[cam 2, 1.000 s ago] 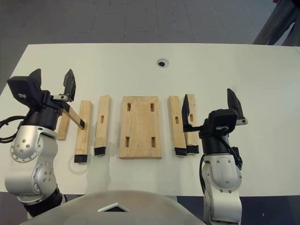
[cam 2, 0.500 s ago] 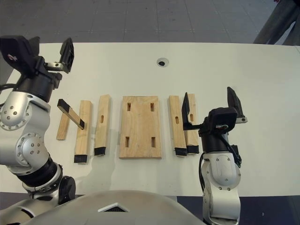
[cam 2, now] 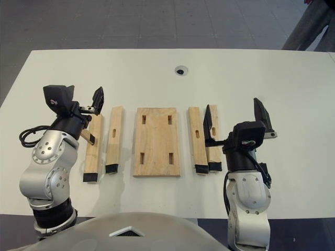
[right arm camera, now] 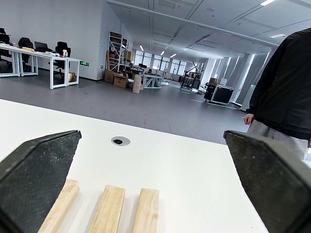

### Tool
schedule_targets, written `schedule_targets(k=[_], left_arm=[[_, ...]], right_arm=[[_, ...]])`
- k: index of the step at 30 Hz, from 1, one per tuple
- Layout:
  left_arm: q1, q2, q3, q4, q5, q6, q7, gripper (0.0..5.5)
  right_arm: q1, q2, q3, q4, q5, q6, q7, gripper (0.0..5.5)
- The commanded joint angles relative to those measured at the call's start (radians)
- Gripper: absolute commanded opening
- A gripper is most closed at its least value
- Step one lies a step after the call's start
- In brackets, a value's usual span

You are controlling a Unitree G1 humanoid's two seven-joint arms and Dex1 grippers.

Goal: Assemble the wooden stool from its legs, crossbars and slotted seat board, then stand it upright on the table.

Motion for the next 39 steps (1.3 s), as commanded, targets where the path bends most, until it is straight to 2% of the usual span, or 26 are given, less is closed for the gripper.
schedule_targets(k=[1,6,11,16,18,20,25,28,31,39], left_arm=[[0.108,-0.016,-0.031,0.057,-0.011,0.040,-0.005,4.31],[0.083,-0.048,-0.006,0.019,-0.037,-0.064,-0.003,4.31],[-0.025,-0.046,0.043,-0.142,-0.069,-0.234,-0.007,4.31],[-0.006,-0.014,0.059,-0.259,-0.130,-0.225,-0.024,4.31],[0.045,0.019,0.044,-0.274,-0.121,-0.194,-0.032,4.31],[0.171,0.022,0.037,-0.296,-0.087,-0.172,-0.006,4.31],[0.638,0.030,-0.127,-0.336,0.074,-0.325,0.040,4.31],[0.781,-0.002,-0.161,-0.314,0.112,-0.377,0.067,4.31],[0.861,0.014,-0.227,-0.283,0.172,-0.394,0.075,4.31],[0.833,-0.001,-0.194,-0.177,0.211,-0.241,0.089,4.31]], right_arm=[[0.007,0.003,-0.005,-0.013,0.007,0.009,-0.001,5.50],[0.006,0.008,0.003,-0.007,0.002,0.005,-0.004,5.50],[0.013,0.008,0.021,-0.015,-0.003,0.000,0.002,5.50],[0.065,-0.012,0.172,-0.160,0.016,0.075,0.047,5.50],[0.069,-0.017,0.189,-0.180,0.014,0.092,0.048,5.50],[0.056,-0.017,0.151,-0.173,0.022,0.102,0.041,5.50],[0.035,-0.011,0.092,-0.152,0.037,0.108,0.027,5.50],[0.020,-0.011,0.074,-0.132,0.043,0.106,0.024,5.50],[0.005,-0.015,0.046,-0.122,0.052,0.108,0.027,5.50],[-0.002,-0.011,0.042,-0.124,0.057,0.110,0.021,5.50]])
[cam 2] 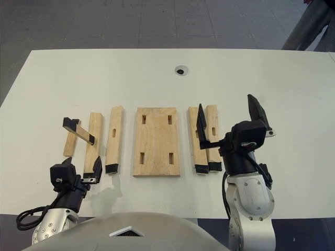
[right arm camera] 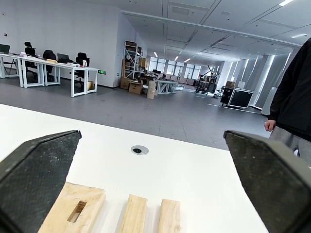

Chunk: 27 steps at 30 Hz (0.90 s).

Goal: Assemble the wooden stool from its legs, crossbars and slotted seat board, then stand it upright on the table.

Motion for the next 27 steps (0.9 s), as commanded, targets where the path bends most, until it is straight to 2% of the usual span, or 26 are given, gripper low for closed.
schedule_targets(k=[1,11,18,27], left_arm=[[-0.025,-0.017,0.027,0.033,0.004,0.063,0.014,4.31],[-0.060,-0.054,0.064,0.065,-0.036,0.178,0.002,4.31],[-0.123,-0.011,0.079,0.147,-0.030,0.273,-0.020,4.31],[-0.151,0.008,0.089,0.196,-0.038,0.301,-0.042,2.85]], right_arm=[[-0.005,0.002,-0.001,0.000,0.007,0.014,-0.005,5.50],[0.011,0.004,0.007,-0.020,0.007,0.019,-0.010,5.50],[0.025,0.006,0.014,-0.028,0.006,0.015,-0.016,5.50],[0.036,0.008,0.021,-0.032,0.005,0.011,-0.025,5.50]])
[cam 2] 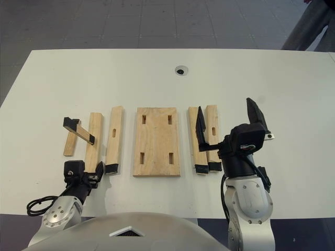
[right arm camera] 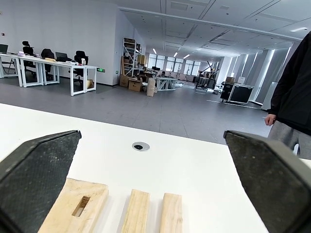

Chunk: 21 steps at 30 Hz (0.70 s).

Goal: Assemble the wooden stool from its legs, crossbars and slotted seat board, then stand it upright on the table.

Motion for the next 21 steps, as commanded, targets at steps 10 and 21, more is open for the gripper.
schedule_targets(k=[10,21], left_arm=[[0.002,0.014,0.051,0.106,0.006,0.004,-0.012,2.05],[-0.331,0.046,0.226,-0.018,-0.300,-0.128,-0.199,2.05]], right_arm=[[-0.001,0.005,-0.008,-0.007,0.009,0.000,-0.008,5.50],[-0.110,0.027,-0.134,0.072,0.291,0.050,0.058,5.50]])
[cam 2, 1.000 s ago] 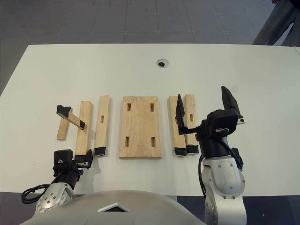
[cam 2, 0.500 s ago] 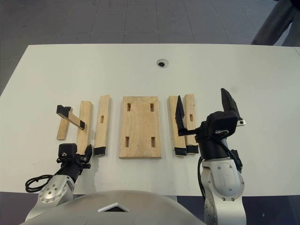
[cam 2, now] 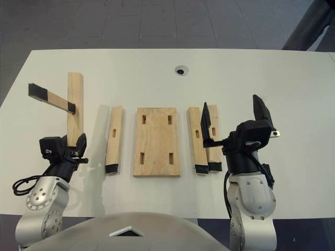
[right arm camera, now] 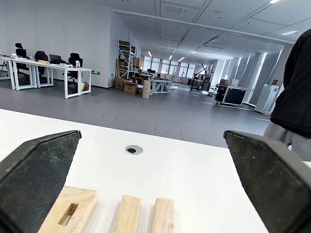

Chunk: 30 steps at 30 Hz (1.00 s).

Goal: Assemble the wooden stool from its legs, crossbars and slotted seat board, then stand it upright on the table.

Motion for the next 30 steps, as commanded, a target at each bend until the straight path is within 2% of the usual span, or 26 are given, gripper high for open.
schedule_targets(k=[1,4,8,12,18,30], left_arm=[[-0.110,0.028,0.050,-0.031,-0.205,0.002,-0.130,2.05],[-0.178,0.059,0.108,0.010,-0.365,0.018,-0.212,2.05],[-0.200,0.120,0.102,0.046,-0.566,0.051,-0.371,2.05],[-0.221,0.207,0.081,0.075,-0.718,0.076,-0.543,2.05],[-0.239,0.281,0.039,0.071,-0.833,0.091,-0.656,2.05],[-0.219,0.309,-0.044,-0.002,-0.924,0.078,-0.655,2.05]], right_arm=[[-0.083,0.016,-0.111,0.050,0.370,0.099,0.088,5.50],[-0.124,-0.050,-0.191,0.079,0.664,0.152,0.174,5.50],[-0.176,-0.195,-0.227,0.123,1.030,0.227,0.325,5.50],[-0.224,-0.310,-0.216,0.168,1.207,0.279,0.408,5.50],[-0.320,-0.381,-0.118,0.187,1.197,0.308,0.461,5.50],[-0.366,-0.371,0.029,0.186,1.100,0.291,0.467,5.50]])
